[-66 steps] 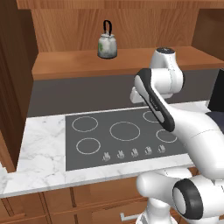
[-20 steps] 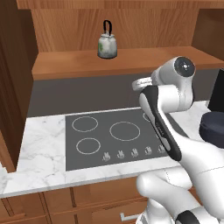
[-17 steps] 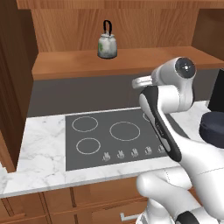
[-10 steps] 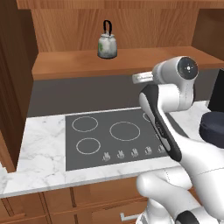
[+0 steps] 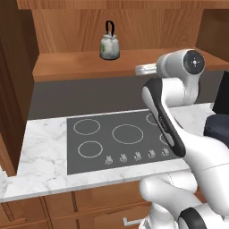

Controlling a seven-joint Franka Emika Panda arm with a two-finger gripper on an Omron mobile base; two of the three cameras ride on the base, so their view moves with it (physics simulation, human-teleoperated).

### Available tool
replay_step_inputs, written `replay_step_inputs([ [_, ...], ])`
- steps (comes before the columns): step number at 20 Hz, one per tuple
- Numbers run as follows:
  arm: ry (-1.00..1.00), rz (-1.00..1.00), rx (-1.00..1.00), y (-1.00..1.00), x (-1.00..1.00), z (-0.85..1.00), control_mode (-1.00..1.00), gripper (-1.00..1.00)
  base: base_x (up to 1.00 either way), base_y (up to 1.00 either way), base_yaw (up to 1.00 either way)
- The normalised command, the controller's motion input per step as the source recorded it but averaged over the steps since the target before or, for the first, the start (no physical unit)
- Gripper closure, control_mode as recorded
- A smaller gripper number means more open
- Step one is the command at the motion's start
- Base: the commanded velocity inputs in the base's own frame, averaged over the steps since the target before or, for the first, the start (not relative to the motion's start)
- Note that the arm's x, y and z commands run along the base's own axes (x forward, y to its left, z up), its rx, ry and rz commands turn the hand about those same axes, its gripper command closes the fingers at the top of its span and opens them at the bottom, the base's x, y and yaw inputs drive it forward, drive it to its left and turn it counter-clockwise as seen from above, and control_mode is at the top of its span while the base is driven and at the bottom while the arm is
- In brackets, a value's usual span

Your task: Pick the kettle from the cabinet and place it on a stove burner. Then pick the pot from the counter and place it on another stove burner. Finally, turn both burners on.

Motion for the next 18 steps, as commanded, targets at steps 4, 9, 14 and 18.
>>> replay_step_inputs([
  [4,-0.05,0.00,0.04,0.00,0.08,0.34,-1.00,-1.00,0.00,0.00,0.00],
  [9,-0.06,0.00,0.04,0.00,0.09,0.31,-1.00,-1.00,0.00,0.00,0.00],
  [14,-0.09,0.00,0.04,0.00,0.07,0.16,-1.00,-1.00,0.00,0.00,0.00],
  [18,-0.10,0.00,0.03,0.00,0.05,0.08,-1.00,-1.00,0.00,0.00,0.00],
])
